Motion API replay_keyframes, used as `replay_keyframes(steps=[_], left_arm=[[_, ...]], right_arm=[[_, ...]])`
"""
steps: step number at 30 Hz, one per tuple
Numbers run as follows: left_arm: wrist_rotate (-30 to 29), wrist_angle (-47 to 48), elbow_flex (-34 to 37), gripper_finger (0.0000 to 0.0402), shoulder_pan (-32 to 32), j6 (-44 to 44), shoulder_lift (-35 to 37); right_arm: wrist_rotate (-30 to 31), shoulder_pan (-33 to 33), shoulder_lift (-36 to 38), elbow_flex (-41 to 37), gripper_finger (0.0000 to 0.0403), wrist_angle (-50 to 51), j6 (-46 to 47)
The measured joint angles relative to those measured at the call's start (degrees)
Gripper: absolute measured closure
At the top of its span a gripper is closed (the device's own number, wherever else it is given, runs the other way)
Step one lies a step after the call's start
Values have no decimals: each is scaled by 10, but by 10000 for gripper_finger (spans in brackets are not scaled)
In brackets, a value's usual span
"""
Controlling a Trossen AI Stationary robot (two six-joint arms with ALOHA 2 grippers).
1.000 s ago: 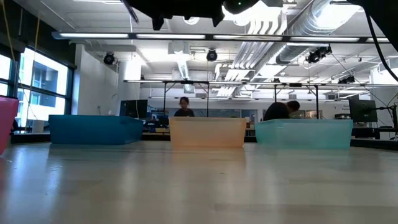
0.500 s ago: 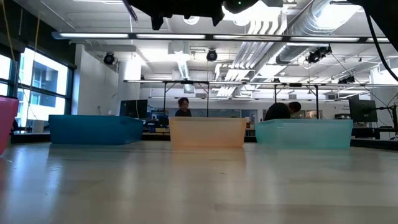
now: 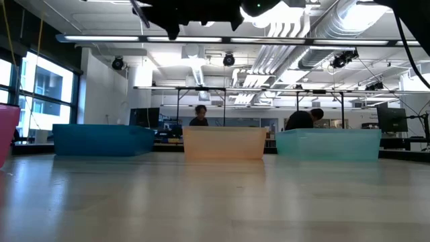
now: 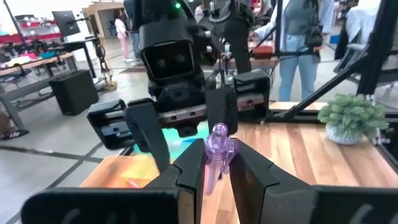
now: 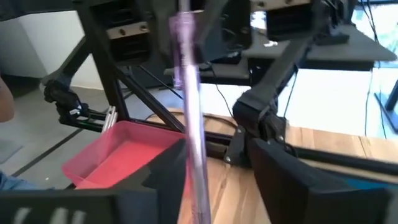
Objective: Sort crayons/erasers/pens/pencils in bins
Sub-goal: Put the purple pen into the blue bin
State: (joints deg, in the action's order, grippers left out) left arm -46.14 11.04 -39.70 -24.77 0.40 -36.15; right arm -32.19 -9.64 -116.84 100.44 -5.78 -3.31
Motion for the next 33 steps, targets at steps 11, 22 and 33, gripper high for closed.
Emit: replay_keyframes(steps=[11, 22, 33], left_arm=[[-76, 95, 0, 355, 4, -81, 1], [-10, 251, 0, 355, 159, -242, -2], [130, 282, 0, 355, 397, -222, -32]], right_arm=[[1, -42, 0, 0, 186, 70, 19], [45, -43, 8, 0, 185, 229, -75], [98, -42, 47, 1, 185, 303, -105]])
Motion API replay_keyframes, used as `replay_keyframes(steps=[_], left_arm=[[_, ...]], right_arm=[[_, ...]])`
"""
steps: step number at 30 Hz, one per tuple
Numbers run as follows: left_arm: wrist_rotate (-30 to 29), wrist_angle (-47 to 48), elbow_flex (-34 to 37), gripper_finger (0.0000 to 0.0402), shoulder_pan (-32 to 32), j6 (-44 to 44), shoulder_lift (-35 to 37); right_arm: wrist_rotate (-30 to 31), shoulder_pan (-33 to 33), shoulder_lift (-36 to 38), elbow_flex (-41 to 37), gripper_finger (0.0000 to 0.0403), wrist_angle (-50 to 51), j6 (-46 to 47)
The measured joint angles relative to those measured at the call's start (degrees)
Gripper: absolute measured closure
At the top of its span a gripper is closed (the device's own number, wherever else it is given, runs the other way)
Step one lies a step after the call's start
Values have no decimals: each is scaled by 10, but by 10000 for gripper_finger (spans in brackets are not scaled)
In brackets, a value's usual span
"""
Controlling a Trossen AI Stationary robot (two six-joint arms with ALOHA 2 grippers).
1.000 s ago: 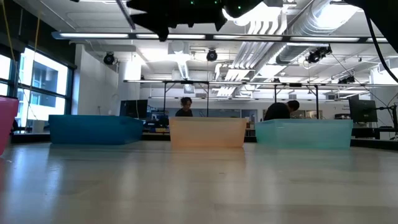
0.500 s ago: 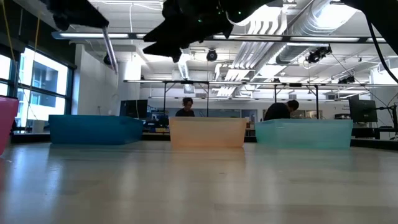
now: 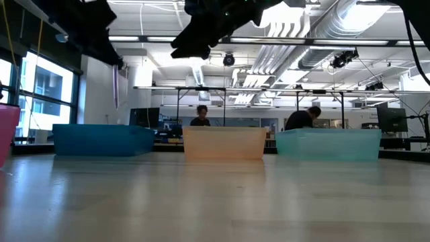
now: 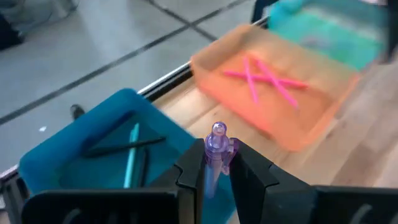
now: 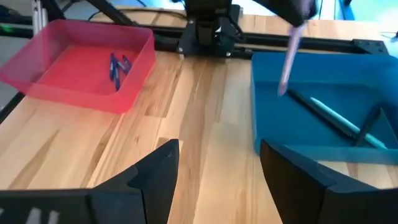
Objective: Sort crayons/erasers/pens/pencils in bins
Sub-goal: Put the purple pen into the blue bin
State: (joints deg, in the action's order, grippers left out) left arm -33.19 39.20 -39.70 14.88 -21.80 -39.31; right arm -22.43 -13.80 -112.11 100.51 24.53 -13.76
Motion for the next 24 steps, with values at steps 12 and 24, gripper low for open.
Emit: replay_keyframes(steps=[12, 24], left_arm=[[183, 0, 0, 355, 207, 40, -80], [208, -24, 0, 318, 290, 71, -132]], right_arm=[[6, 2, 6, 0, 185, 27, -3], [15, 4, 6, 0, 185, 27, -3]])
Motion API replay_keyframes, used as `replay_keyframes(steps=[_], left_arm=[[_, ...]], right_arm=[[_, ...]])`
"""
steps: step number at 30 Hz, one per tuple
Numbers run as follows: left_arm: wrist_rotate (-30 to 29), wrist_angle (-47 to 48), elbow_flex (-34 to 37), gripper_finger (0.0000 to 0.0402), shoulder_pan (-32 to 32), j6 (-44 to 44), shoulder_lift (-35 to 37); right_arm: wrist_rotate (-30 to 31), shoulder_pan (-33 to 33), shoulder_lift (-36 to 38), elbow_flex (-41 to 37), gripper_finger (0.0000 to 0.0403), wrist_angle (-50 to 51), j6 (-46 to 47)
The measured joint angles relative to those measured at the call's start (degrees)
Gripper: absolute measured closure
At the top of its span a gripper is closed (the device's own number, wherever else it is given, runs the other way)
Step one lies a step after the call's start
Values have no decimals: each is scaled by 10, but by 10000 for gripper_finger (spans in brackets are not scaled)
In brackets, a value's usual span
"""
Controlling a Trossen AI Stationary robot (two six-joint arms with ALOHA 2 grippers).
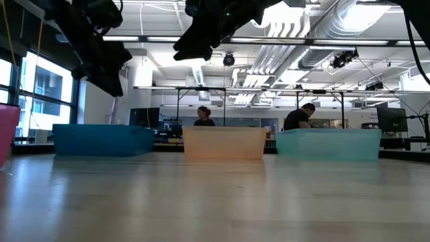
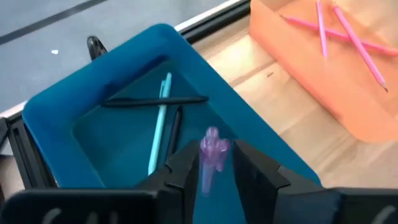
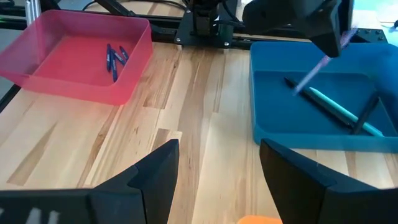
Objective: Sort crayons/erasers/pens/pencils in bins
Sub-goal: Put the purple pen into the blue bin, then return to Home Position
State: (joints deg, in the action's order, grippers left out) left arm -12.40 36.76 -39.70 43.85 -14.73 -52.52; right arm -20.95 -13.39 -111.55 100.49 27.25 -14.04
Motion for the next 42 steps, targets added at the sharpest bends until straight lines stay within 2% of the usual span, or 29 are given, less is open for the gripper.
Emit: replay_keyframes(steps=[8, 14, 17, 24, 28, 31, 36, 42], left_arm=[[0, -19, 0, 265, 21, 10, 0], [10, -25, 0, 256, 31, 40, 11], [36, -31, 0, 259, 31, 54, 31], [138, -38, 0, 263, 24, 63, 117], [158, -43, 4, 263, -11, 46, 169], [159, -71, 38, 263, -53, 33, 210], [159, -193, 152, 263, -125, -8, 284], [152, -277, 251, 264, -179, -16, 338]], right_arm=[[0, 0, 0, 0, 185, 7, 0], [0, 2, 0, 0, 185, 15, 2], [6, 7, 0, 0, 185, 25, 1], [15, 22, 3, -1, 185, 47, -11], [14, 23, 20, -1, 185, 51, -14], [14, 21, 45, -1, 185, 52, -16], [15, 13, 97, -1, 185, 66, -31], [15, -2, 157, -1, 185, 127, -52]])
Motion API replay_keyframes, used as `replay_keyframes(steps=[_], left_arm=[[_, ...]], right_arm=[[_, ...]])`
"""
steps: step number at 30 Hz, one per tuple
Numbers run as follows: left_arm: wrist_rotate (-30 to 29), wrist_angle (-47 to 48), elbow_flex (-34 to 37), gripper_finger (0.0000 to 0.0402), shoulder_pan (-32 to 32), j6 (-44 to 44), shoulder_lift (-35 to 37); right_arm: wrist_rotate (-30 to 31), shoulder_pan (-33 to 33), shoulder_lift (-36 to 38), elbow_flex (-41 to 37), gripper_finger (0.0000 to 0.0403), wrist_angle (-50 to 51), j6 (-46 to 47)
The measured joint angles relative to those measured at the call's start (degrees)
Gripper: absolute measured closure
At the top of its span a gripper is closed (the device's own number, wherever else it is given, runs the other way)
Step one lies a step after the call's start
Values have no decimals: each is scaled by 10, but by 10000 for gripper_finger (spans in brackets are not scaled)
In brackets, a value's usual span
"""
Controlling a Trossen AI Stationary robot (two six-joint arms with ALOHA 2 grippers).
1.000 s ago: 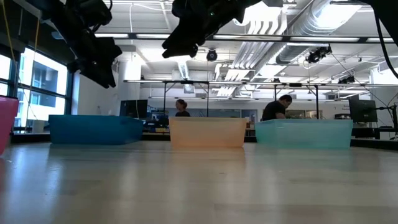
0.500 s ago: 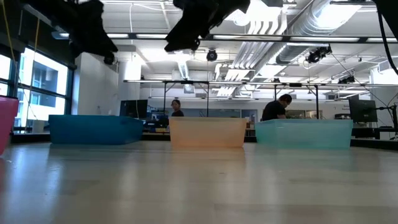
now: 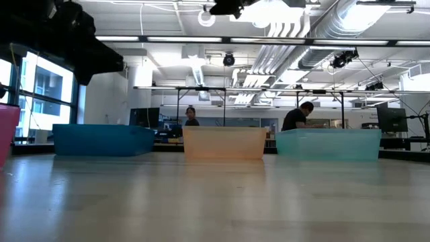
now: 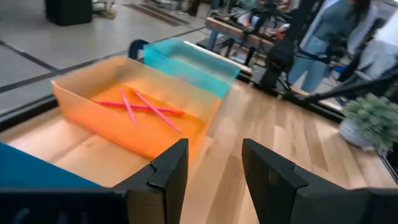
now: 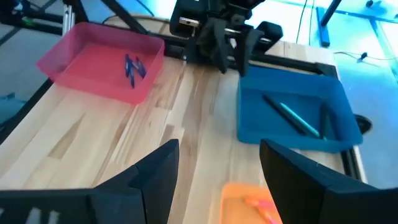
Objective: Sort crayons/erasers/pens/pencils in bins
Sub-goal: Return to Home Position
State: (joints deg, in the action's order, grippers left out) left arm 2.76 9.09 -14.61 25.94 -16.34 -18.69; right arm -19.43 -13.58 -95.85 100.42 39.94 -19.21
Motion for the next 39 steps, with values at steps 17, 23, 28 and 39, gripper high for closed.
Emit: replay_keyframes(steps=[17, 23, 28, 39], left_arm=[[-50, -130, 135, 264, -136, 12, 65], [-50, -130, 139, 264, -167, 49, 69], [-74, -132, 139, 264, -180, 66, 69], [-66, -185, 139, 264, -185, 146, 69]], right_arm=[[-6, -40, 56, -91, 185, 23, -3], [2, -53, 146, -259, 185, -94, 61], [31, -50, 259, -384, 185, -174, 103], [32, -33, 528, -630, 185, -318, 165]])
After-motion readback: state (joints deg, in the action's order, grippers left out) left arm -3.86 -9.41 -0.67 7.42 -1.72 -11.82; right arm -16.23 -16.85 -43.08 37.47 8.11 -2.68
